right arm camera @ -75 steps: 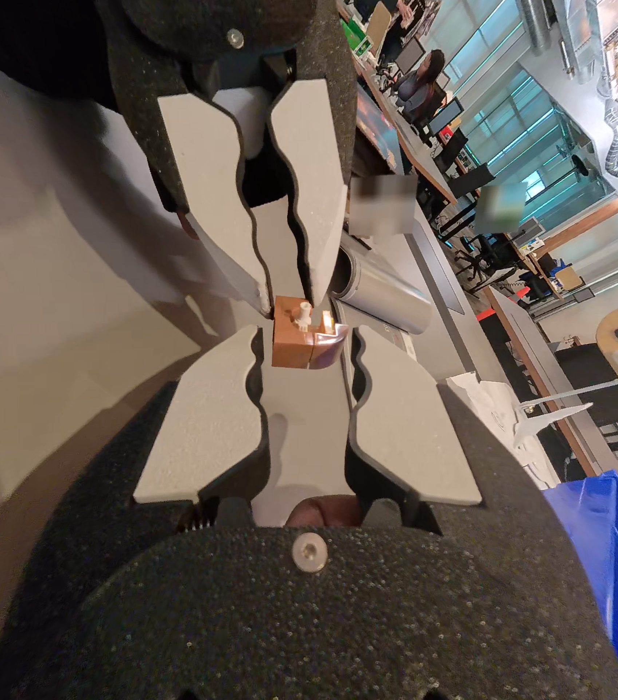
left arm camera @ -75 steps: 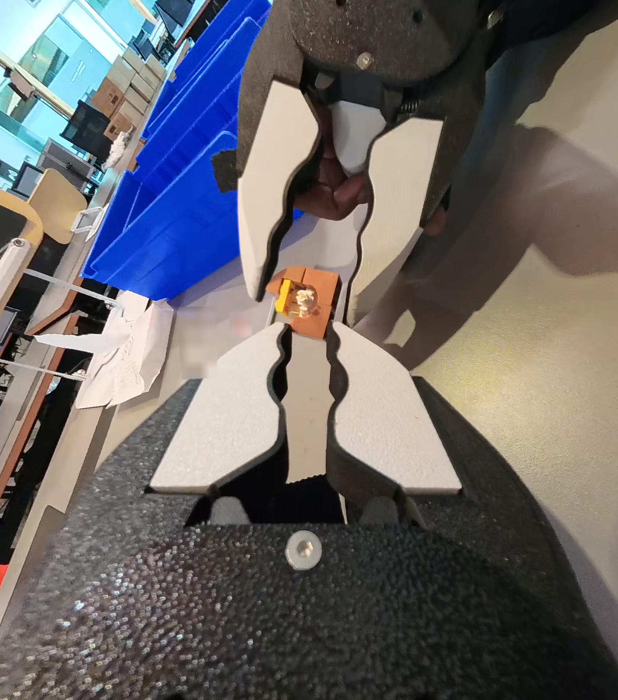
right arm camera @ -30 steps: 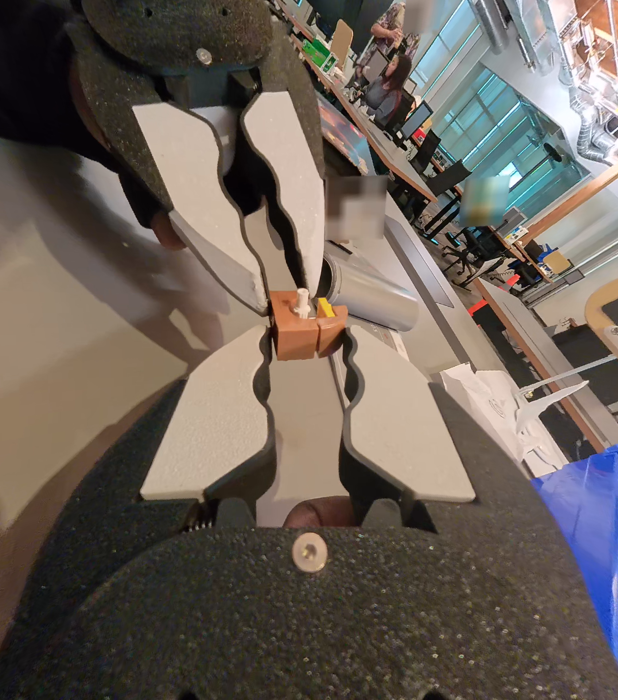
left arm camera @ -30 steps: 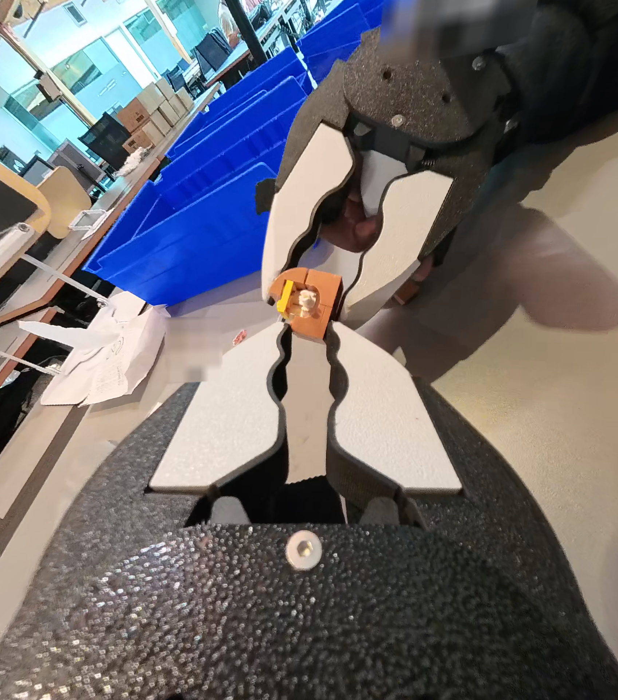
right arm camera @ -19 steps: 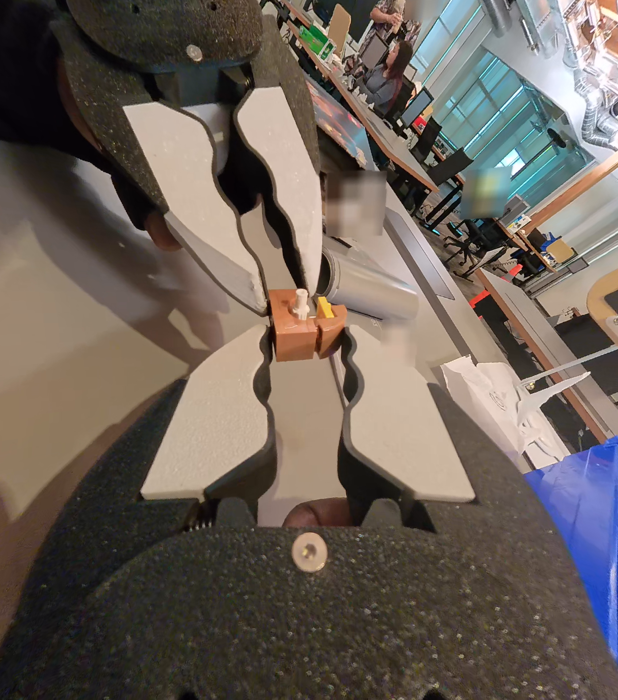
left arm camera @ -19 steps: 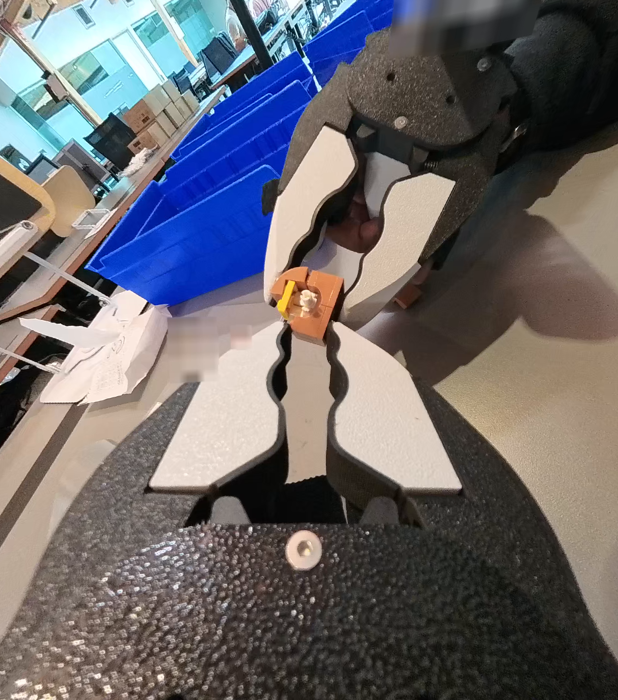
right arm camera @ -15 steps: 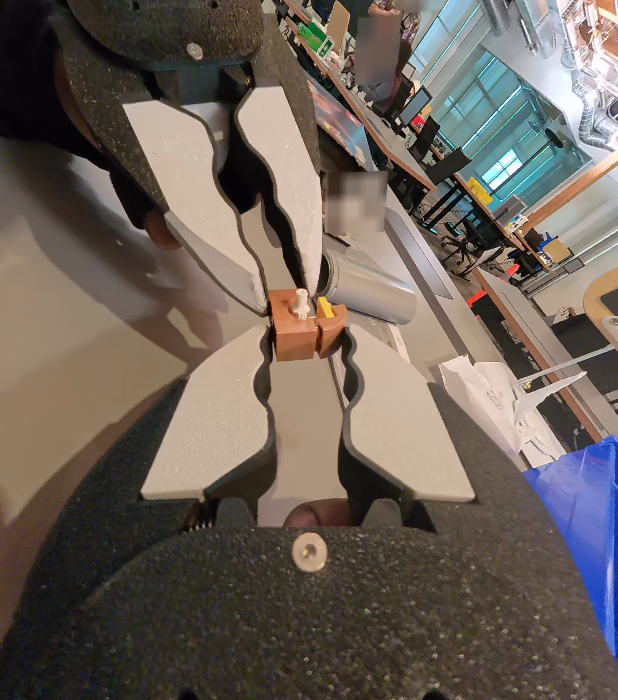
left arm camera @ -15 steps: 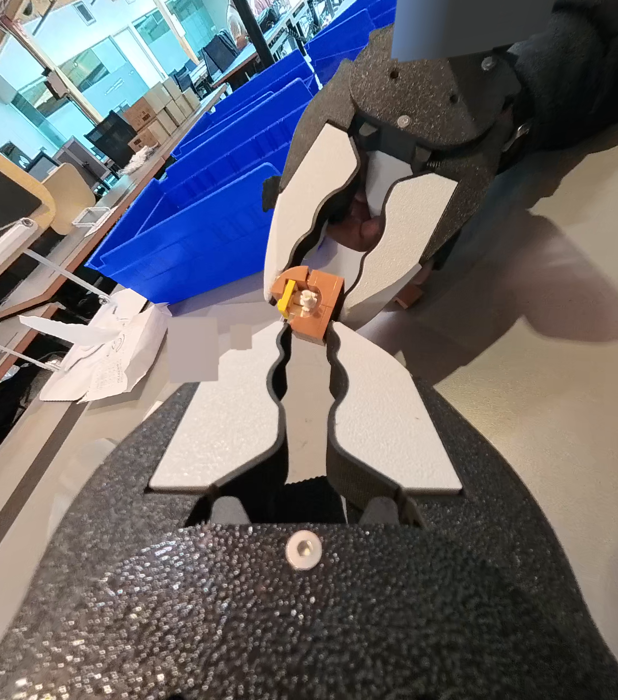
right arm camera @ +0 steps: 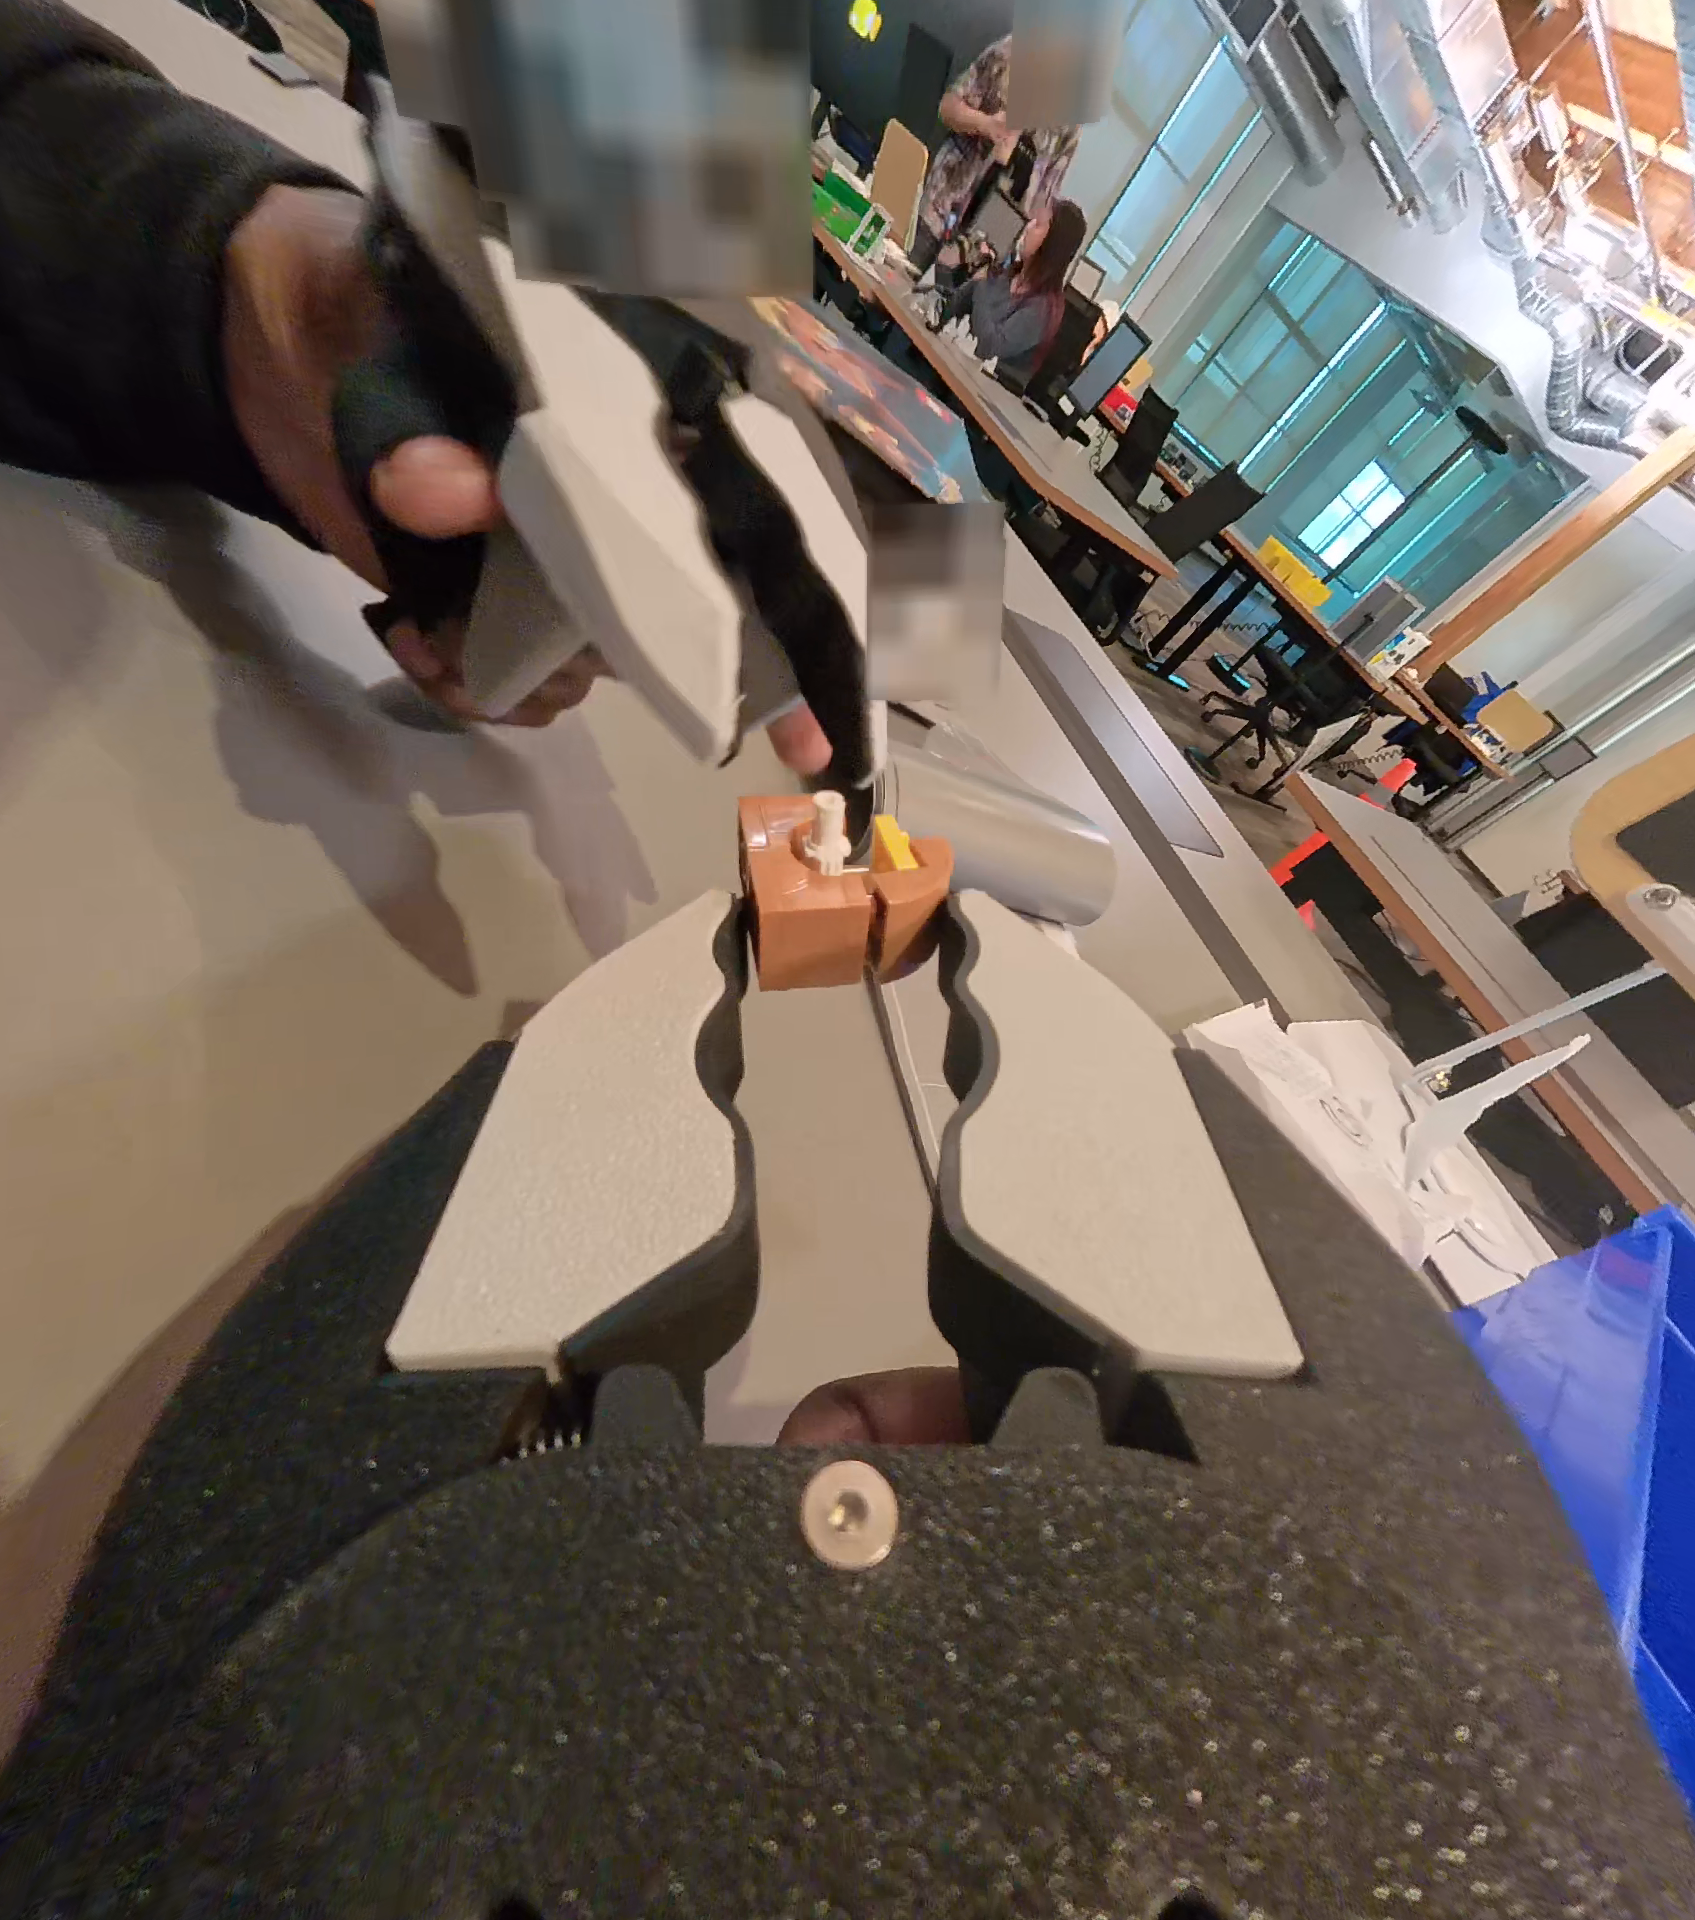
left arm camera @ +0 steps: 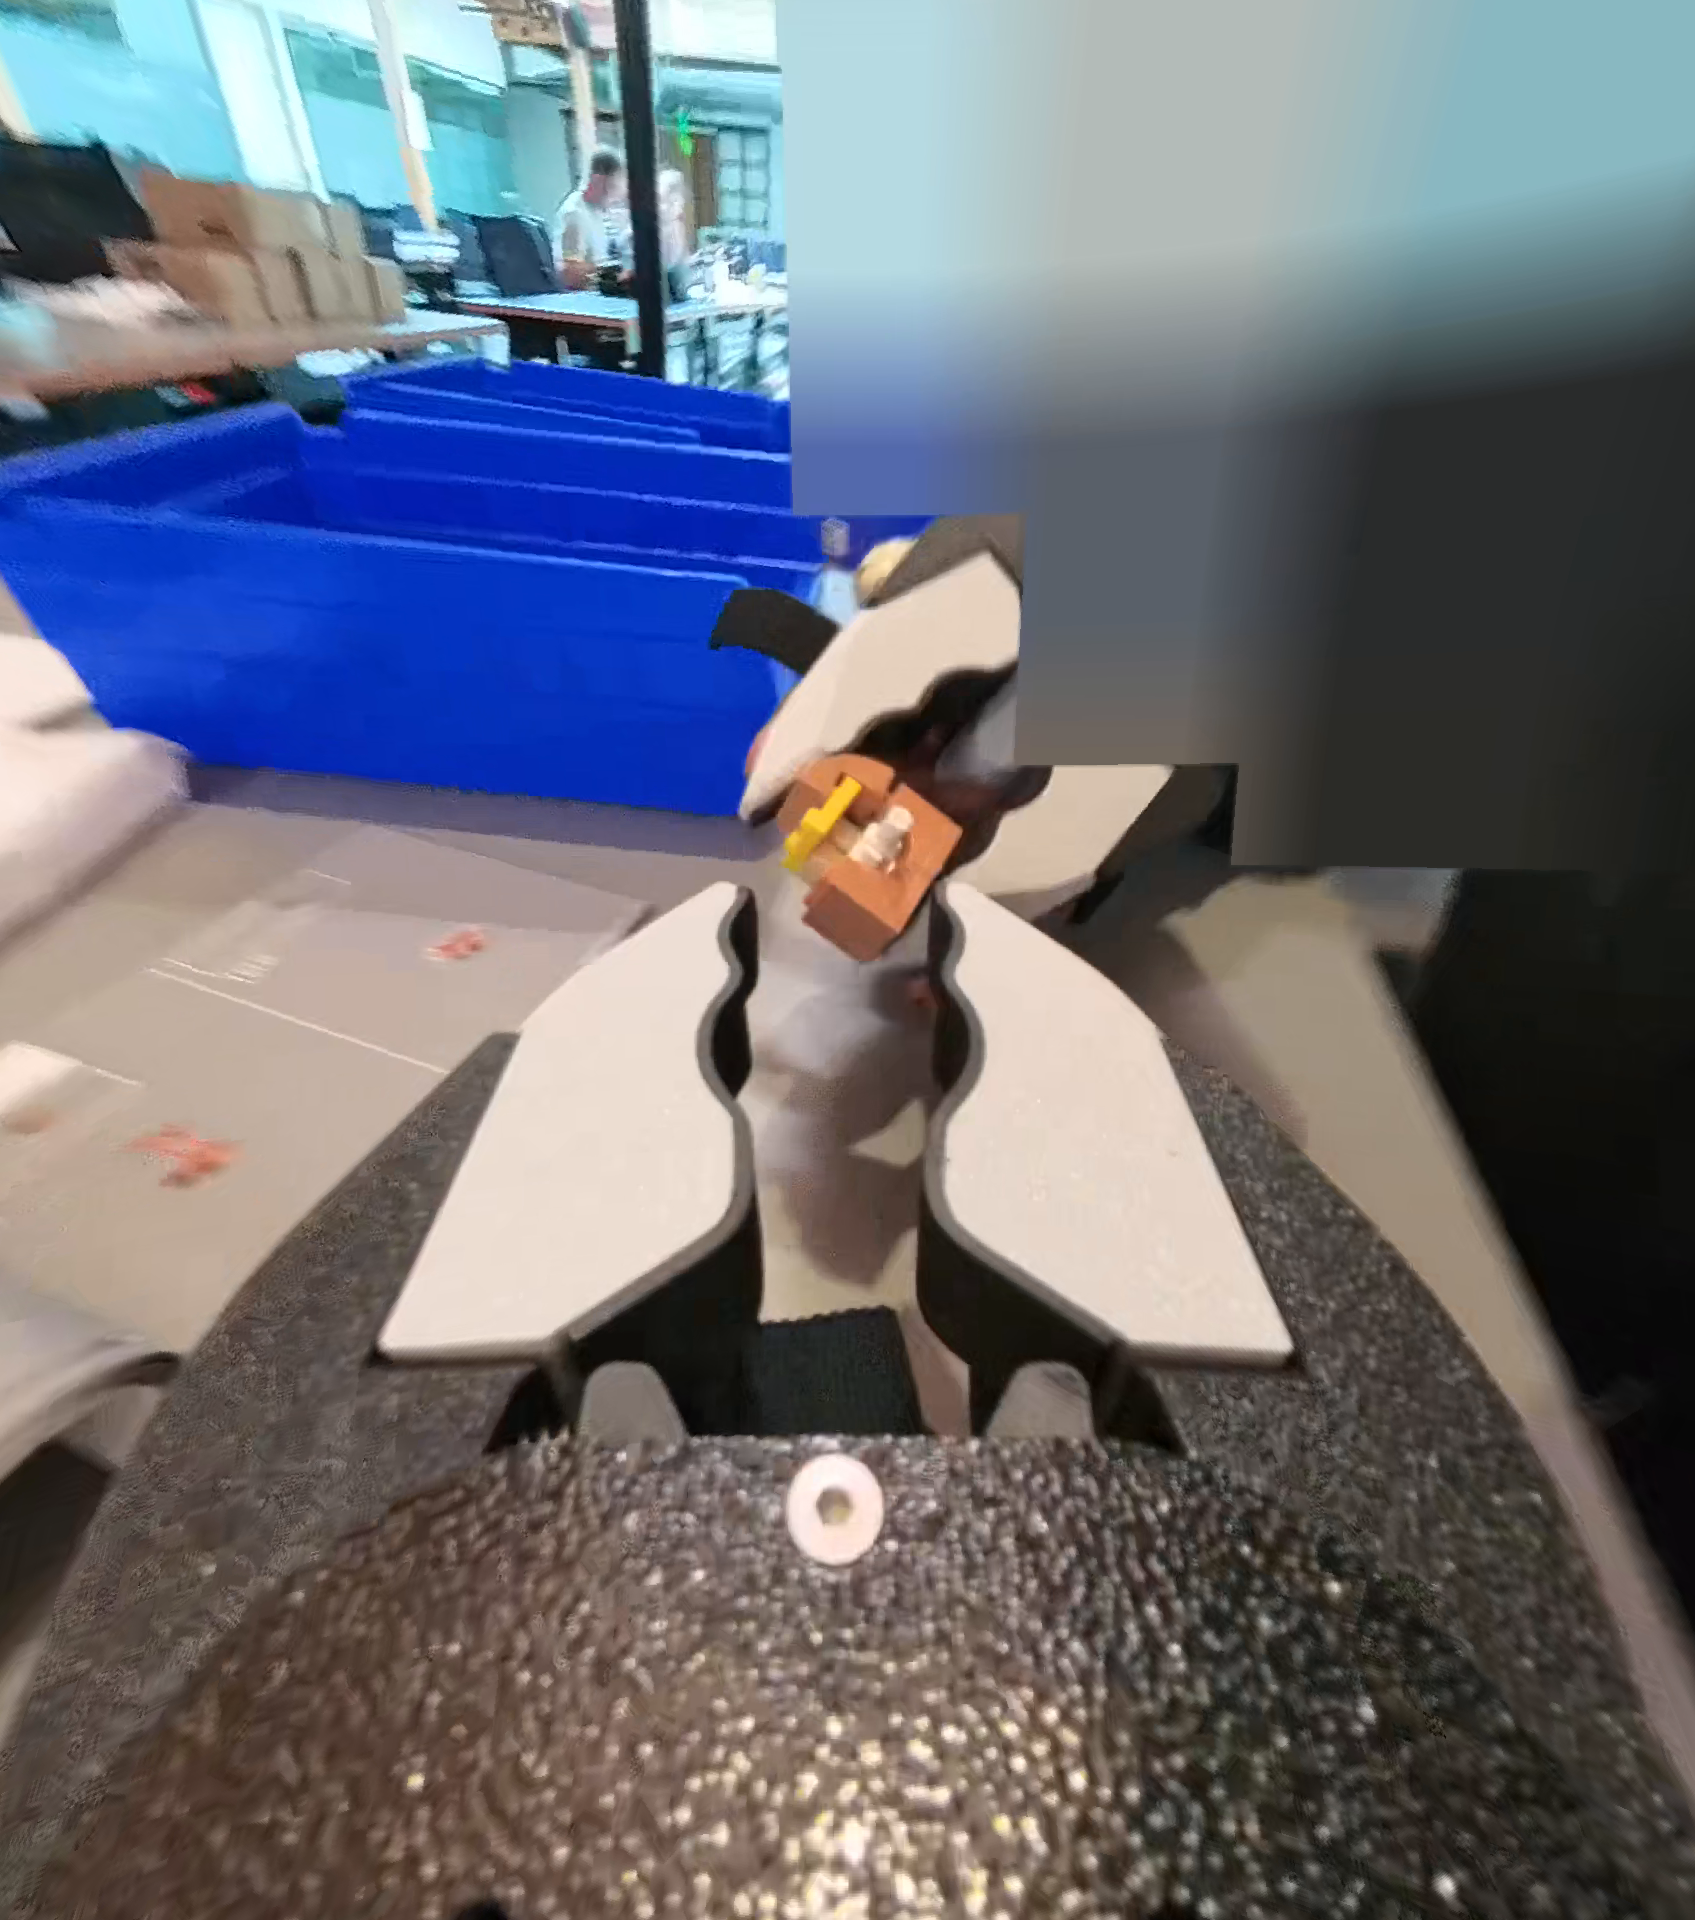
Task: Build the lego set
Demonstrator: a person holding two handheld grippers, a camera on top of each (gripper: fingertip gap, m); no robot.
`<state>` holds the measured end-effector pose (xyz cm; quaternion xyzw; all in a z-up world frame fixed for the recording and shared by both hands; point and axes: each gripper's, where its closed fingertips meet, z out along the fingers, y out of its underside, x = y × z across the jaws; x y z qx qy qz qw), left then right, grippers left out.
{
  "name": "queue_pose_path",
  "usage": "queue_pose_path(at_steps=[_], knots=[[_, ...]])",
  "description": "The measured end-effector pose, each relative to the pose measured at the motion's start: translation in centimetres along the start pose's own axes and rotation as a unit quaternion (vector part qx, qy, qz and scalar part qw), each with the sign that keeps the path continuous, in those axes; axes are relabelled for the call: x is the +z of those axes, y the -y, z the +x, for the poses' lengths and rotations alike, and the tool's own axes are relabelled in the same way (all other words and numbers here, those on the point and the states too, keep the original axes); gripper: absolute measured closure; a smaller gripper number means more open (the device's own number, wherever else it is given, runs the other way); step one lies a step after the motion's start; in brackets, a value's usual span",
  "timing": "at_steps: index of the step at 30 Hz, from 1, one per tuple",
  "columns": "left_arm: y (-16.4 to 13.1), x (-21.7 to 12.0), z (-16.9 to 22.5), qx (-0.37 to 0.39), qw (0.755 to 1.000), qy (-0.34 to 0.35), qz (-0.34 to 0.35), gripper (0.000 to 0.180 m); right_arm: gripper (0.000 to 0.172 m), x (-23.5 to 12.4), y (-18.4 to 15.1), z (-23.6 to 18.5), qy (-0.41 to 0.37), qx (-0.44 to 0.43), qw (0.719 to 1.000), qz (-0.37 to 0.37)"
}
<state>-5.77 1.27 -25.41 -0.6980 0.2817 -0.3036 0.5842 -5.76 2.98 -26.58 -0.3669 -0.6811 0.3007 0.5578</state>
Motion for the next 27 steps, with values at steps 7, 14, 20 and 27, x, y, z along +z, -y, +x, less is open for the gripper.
queue_pose_path(at_steps=[7,14,20,27], knots=[[-0.1,0.5,1.6,-0.225,0.965,-0.131,0.019,0.149,0.137,-0.1,0.9,-0.5,-0.008,-0.056,0.998,0.024],[-0.6,1.3,2.5,-0.262,0.952,-0.161,0.007,0.15,0.137,-0.3,1.5,-1.1,0.004,-0.071,0.997,0.044],[0.1,1.4,2.7,-0.278,0.944,-0.175,0.04,0.16,0.136,-0.4,2.1,-1.0,-0.003,-0.078,0.995,0.057],[0.7,1.4,2.3,-0.305,0.934,-0.176,0.064,0.16,0.131,-0.3,2.3,-0.4,-0.048,-0.118,0.99,0.057]])
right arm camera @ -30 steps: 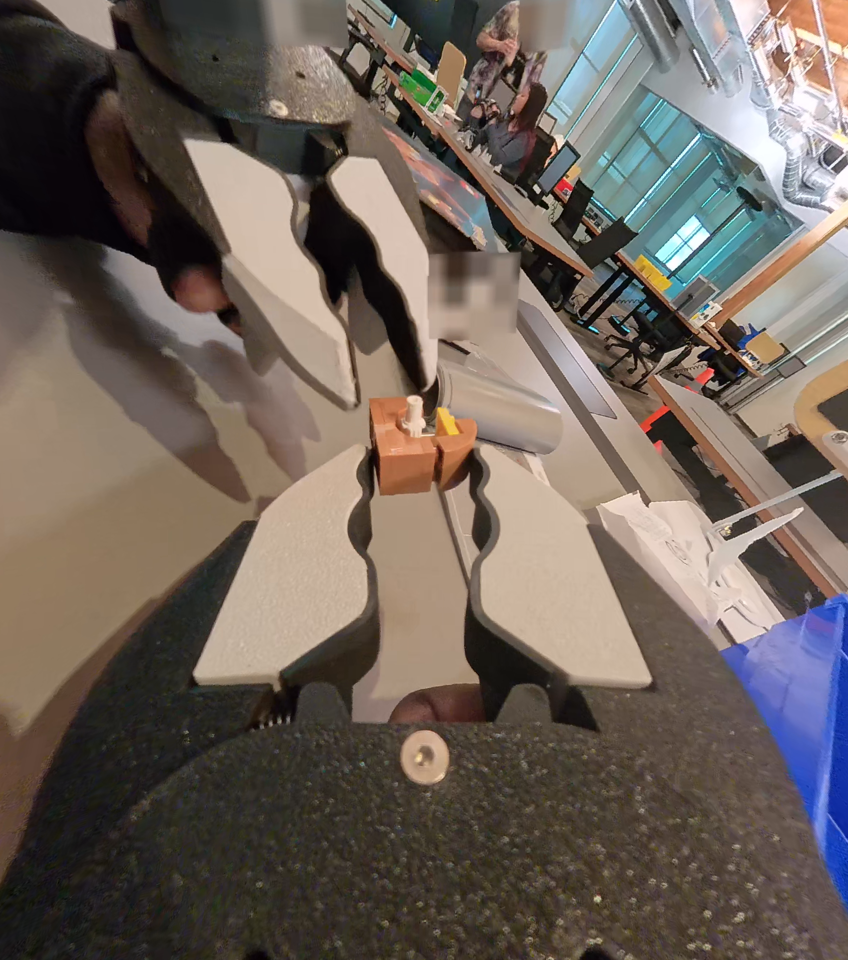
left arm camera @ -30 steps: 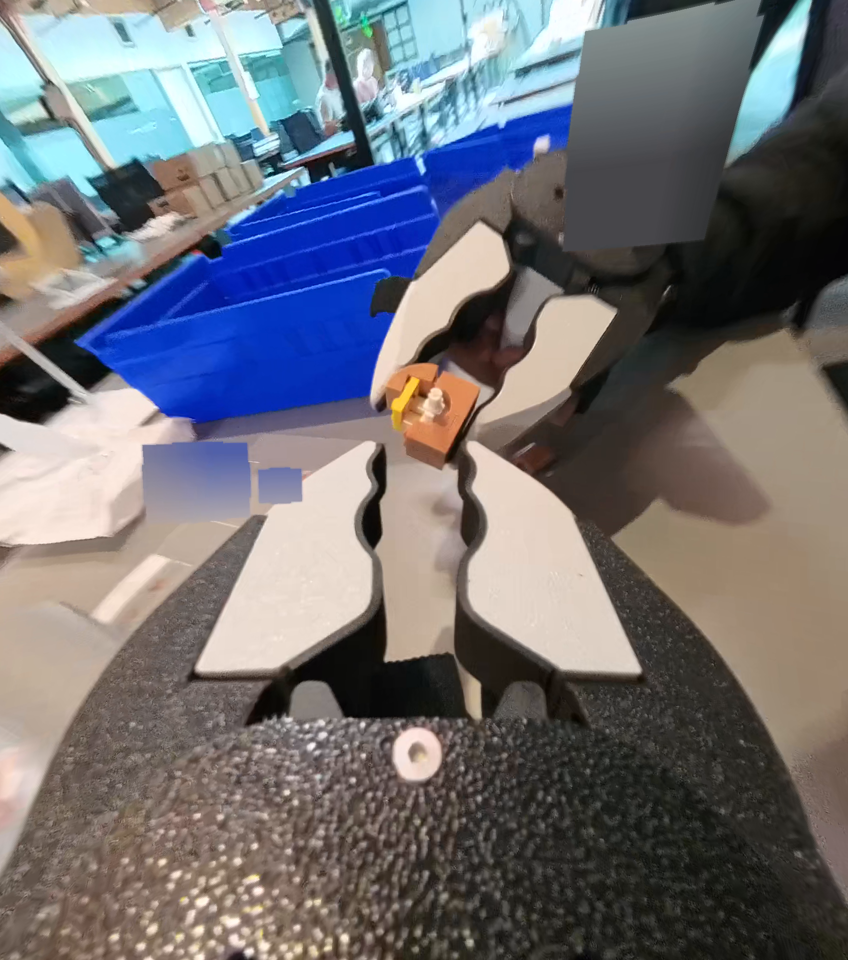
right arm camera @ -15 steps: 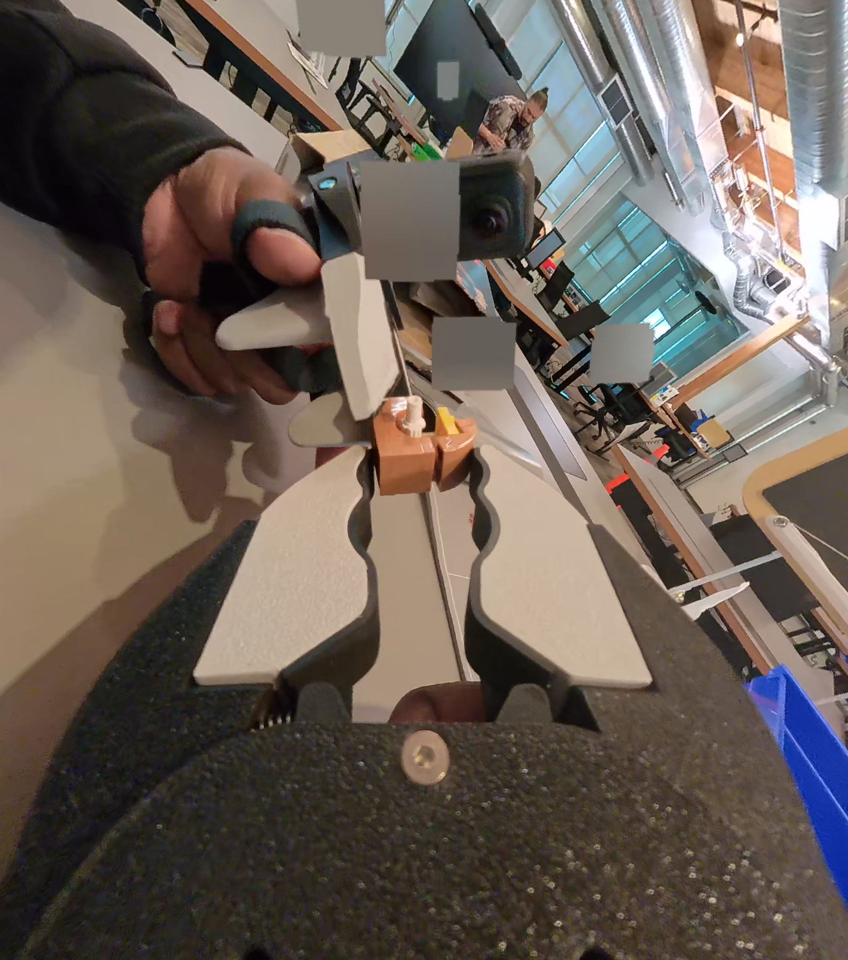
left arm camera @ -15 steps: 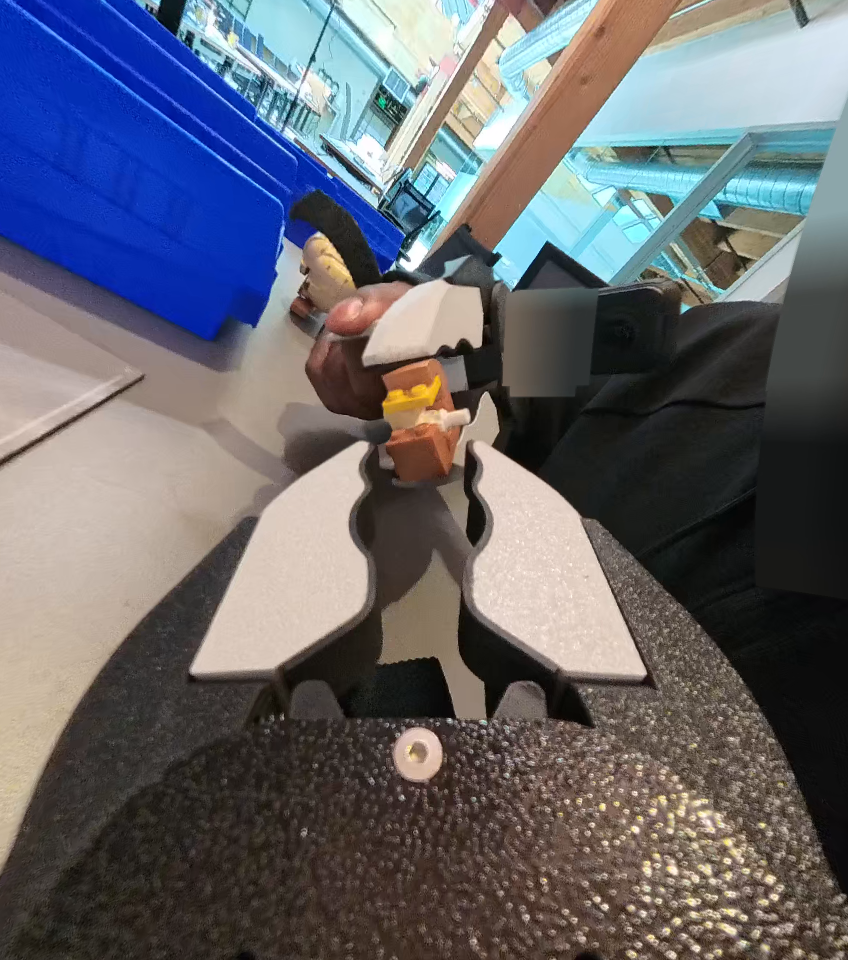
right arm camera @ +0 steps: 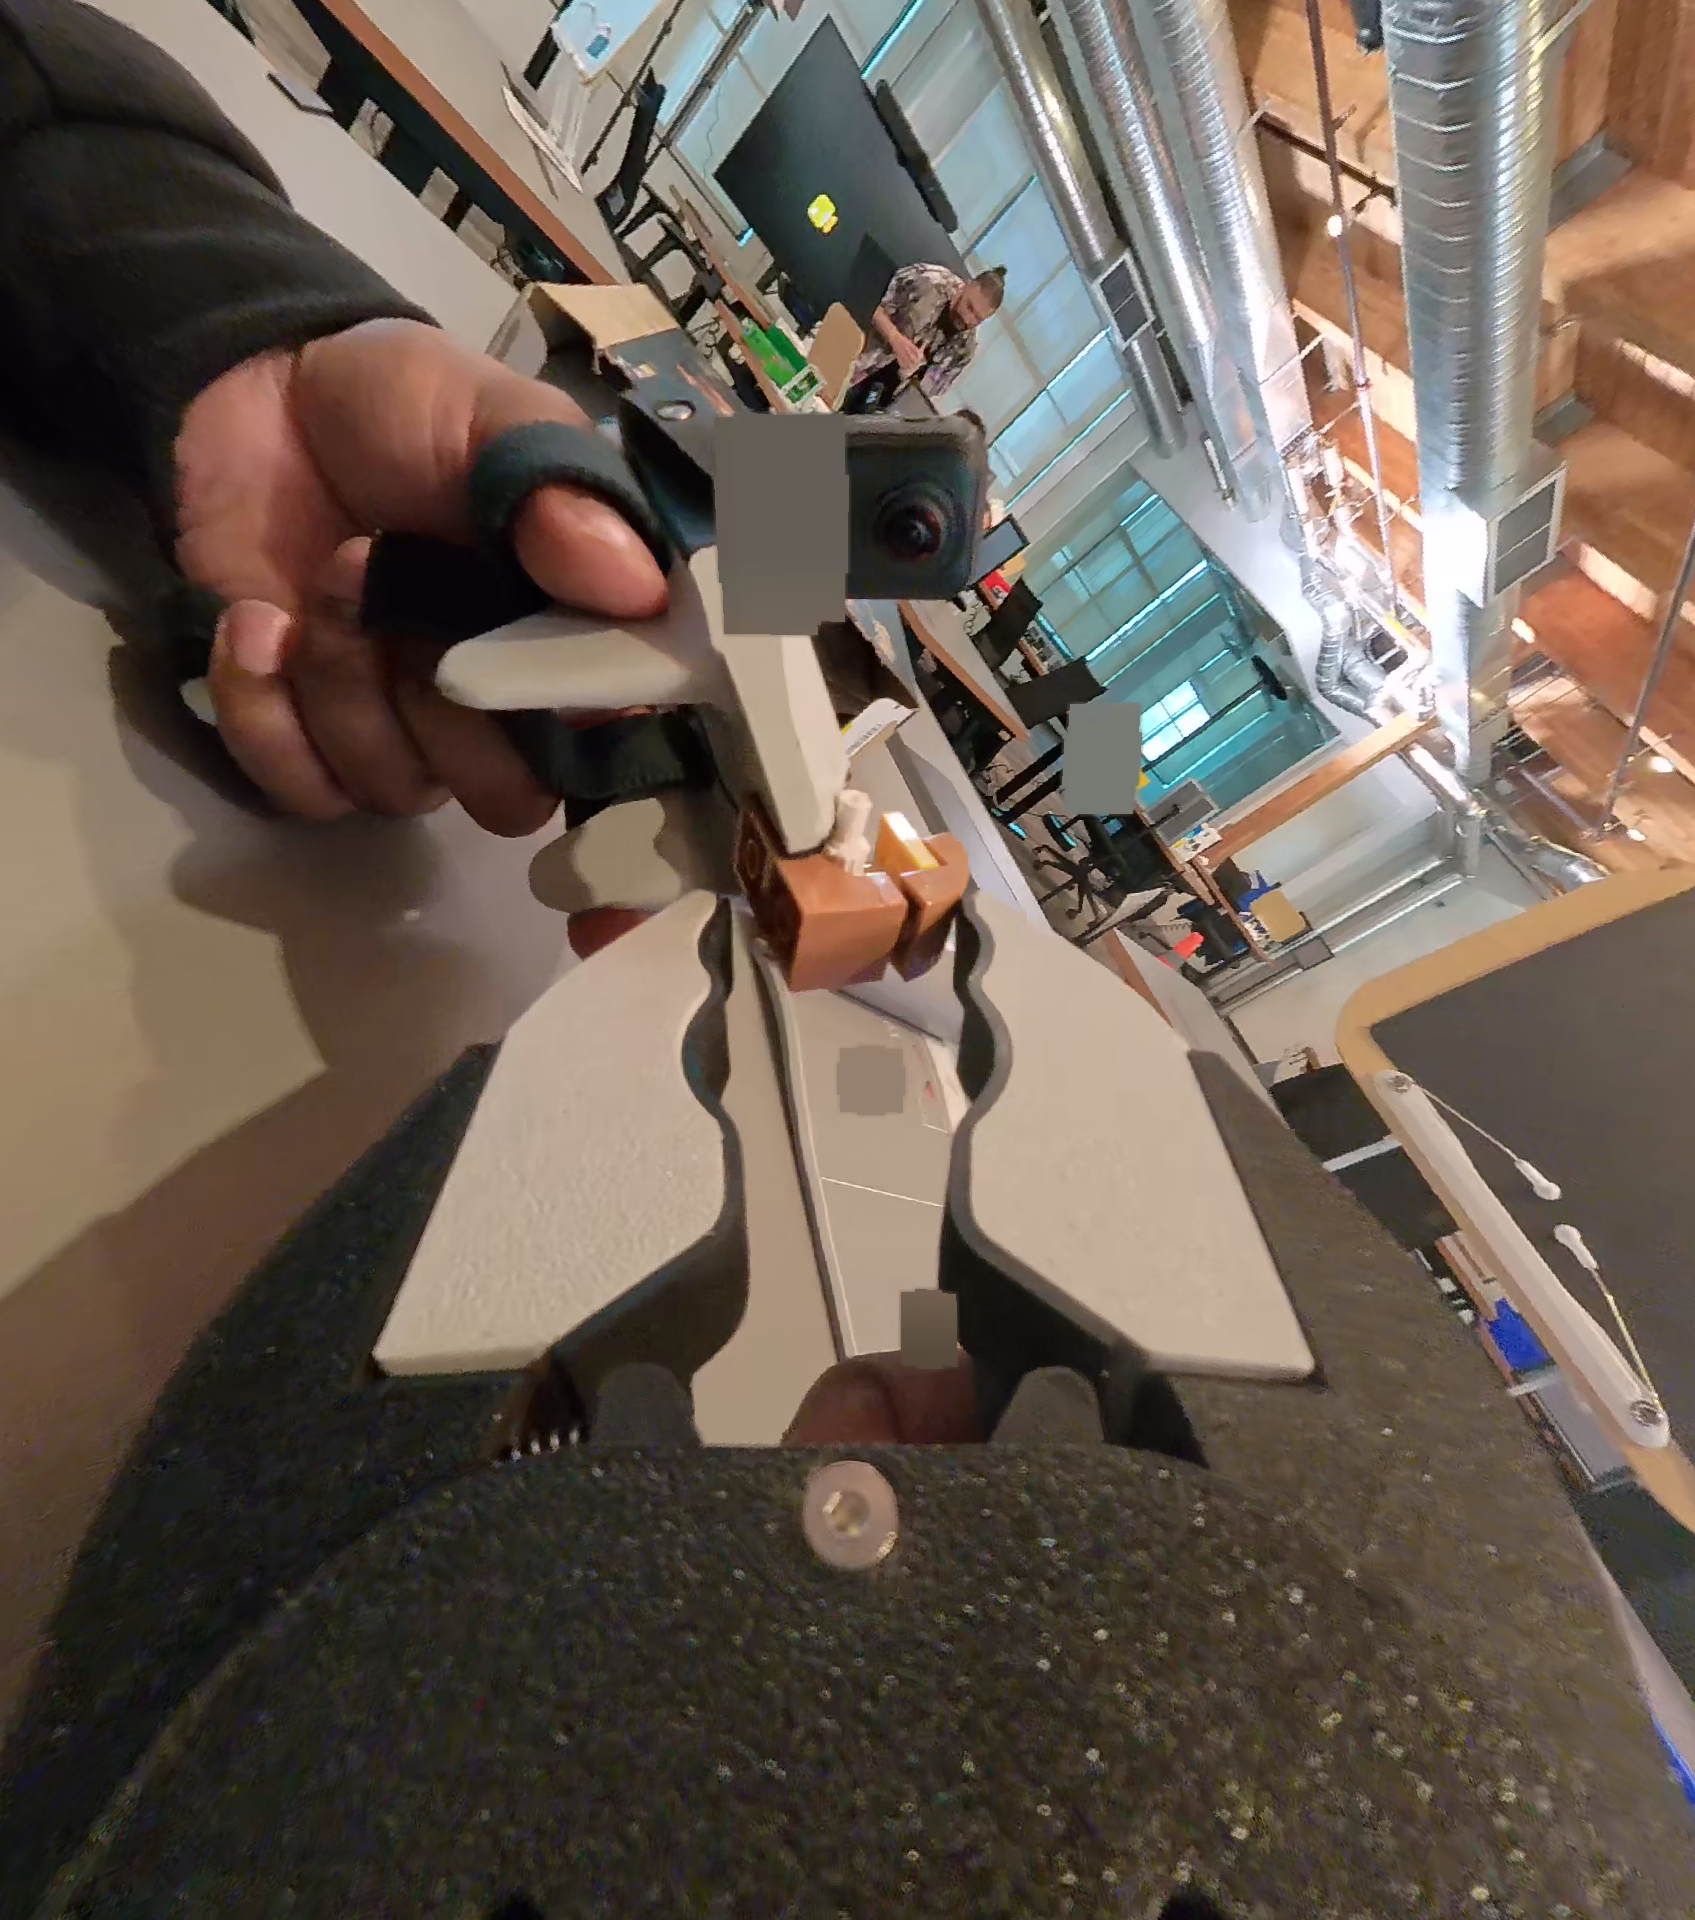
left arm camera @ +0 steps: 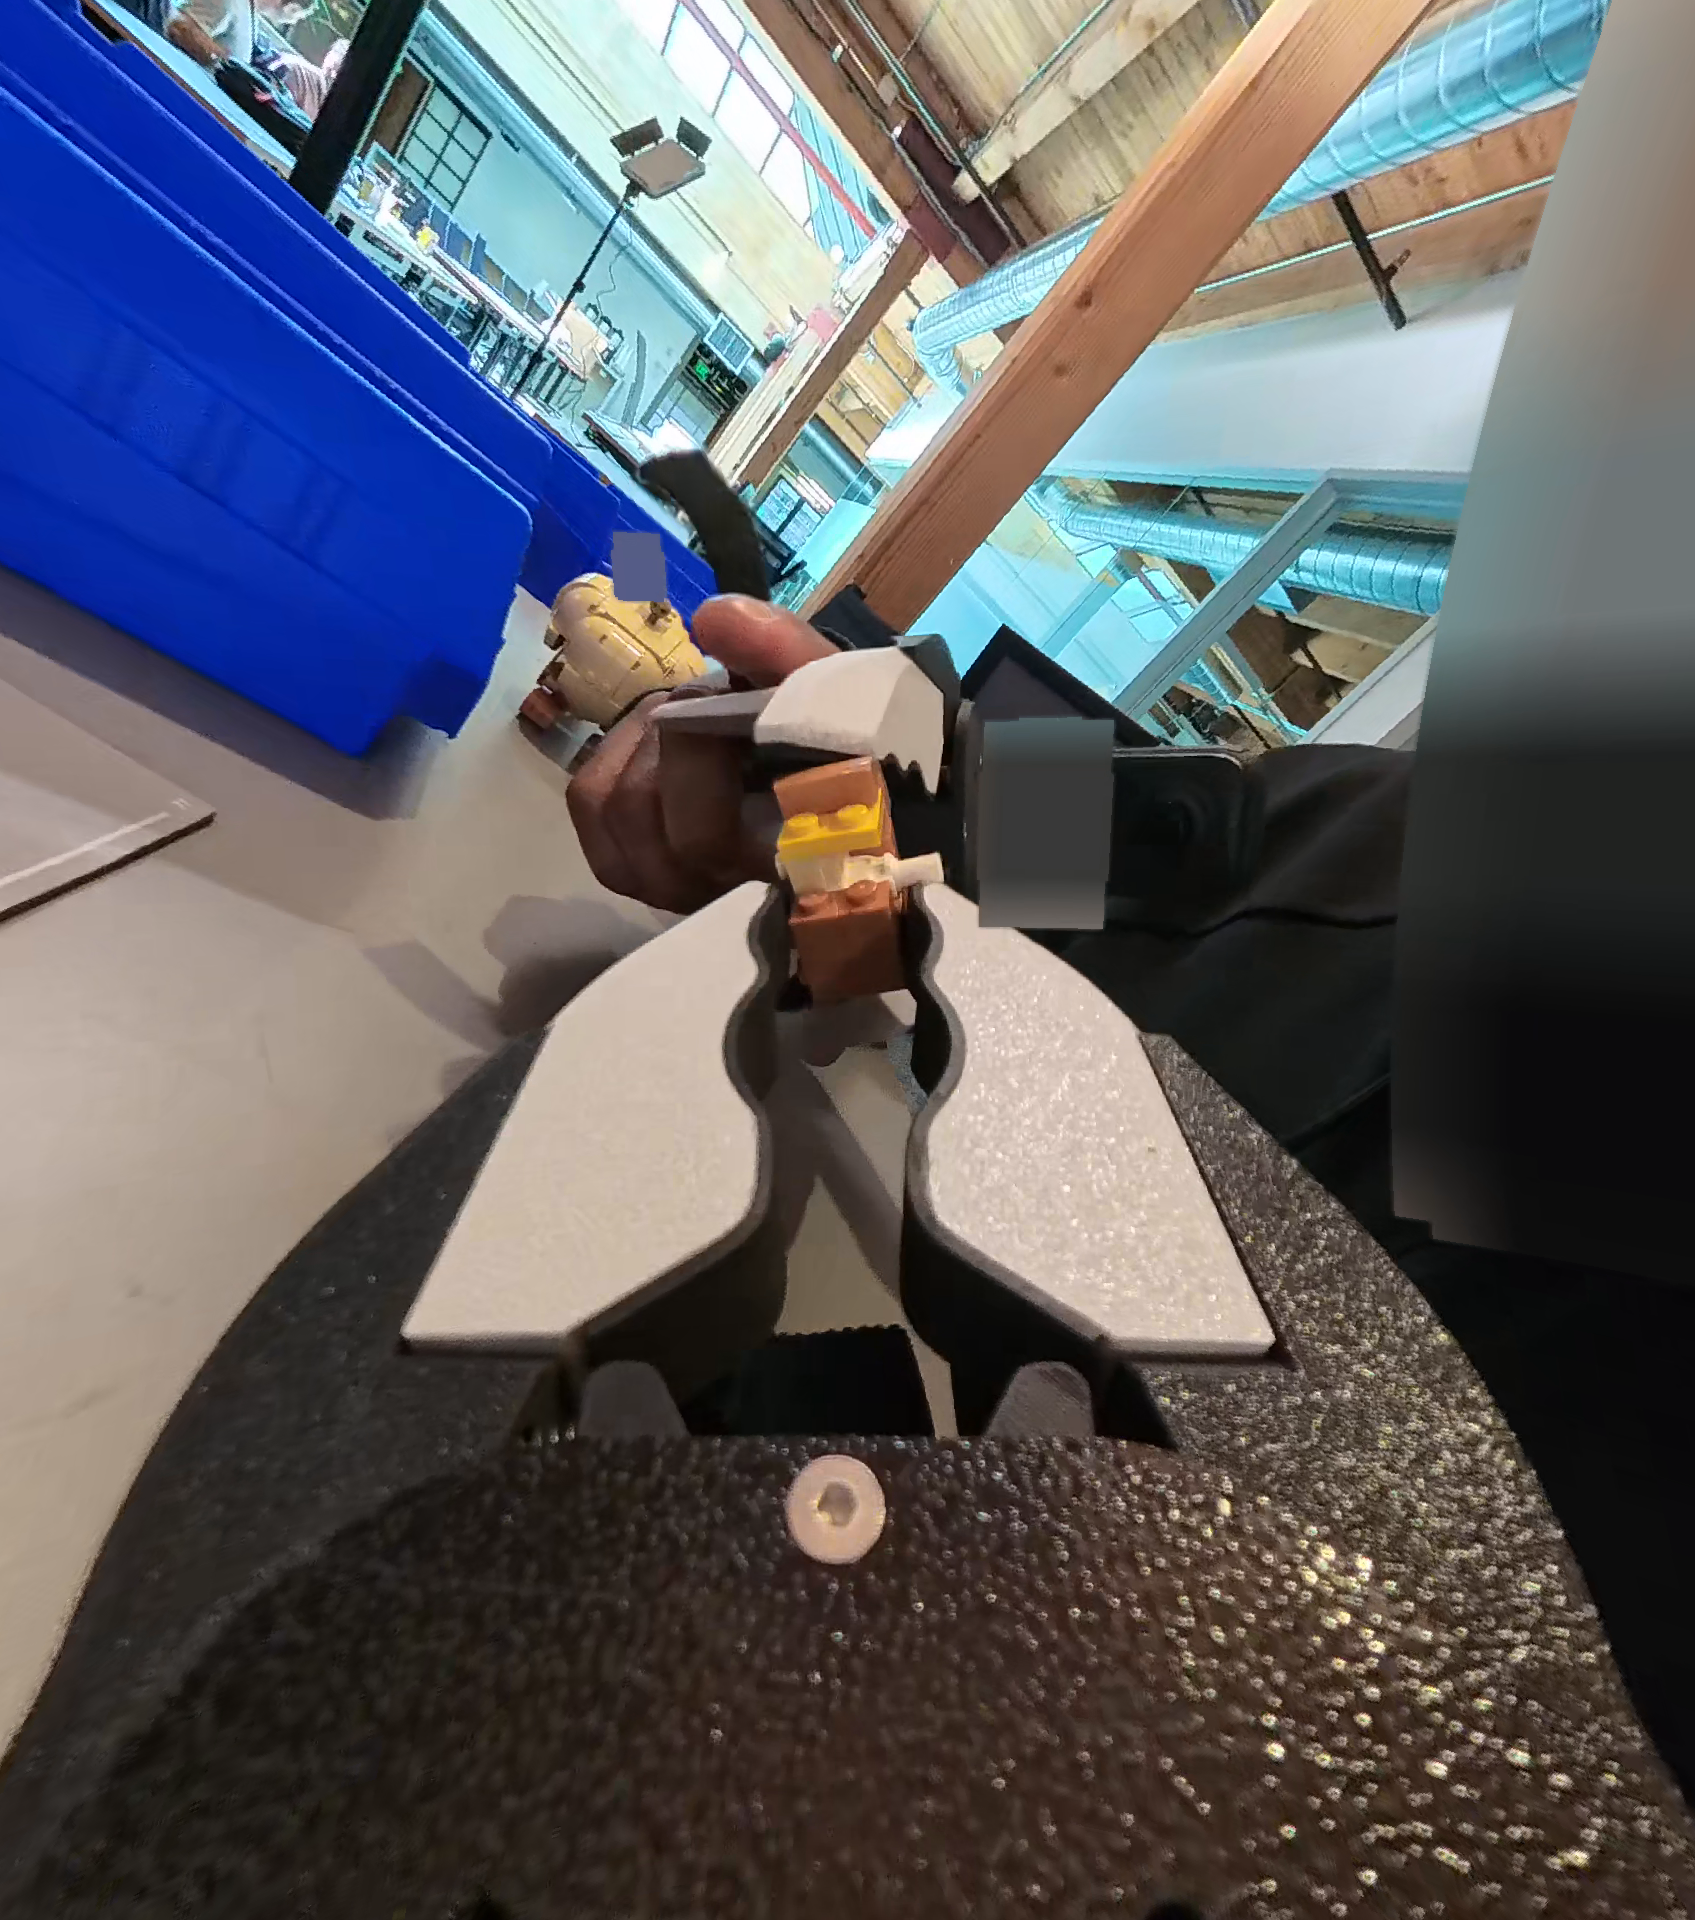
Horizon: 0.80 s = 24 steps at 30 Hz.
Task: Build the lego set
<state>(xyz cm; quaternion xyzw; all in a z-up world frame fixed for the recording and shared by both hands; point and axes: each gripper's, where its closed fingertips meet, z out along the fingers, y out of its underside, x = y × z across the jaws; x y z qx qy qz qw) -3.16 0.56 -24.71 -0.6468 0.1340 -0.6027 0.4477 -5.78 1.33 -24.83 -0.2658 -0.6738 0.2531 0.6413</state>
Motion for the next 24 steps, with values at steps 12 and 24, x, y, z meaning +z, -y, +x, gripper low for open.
queue_pose_path(at_steps=[12,24], knots=[[1.1,0.3,-0.7,-0.013,0.998,0.03,0.059,0.161,0.136,0.3,-0.8,1.1,-0.039,0.036,0.998,-0.024],[1.2,0.3,-0.8,0.026,0.997,0.051,0.052,0.161,0.136,0.3,-0.8,1.2,-0.044,0.015,0.998,-0.034]])
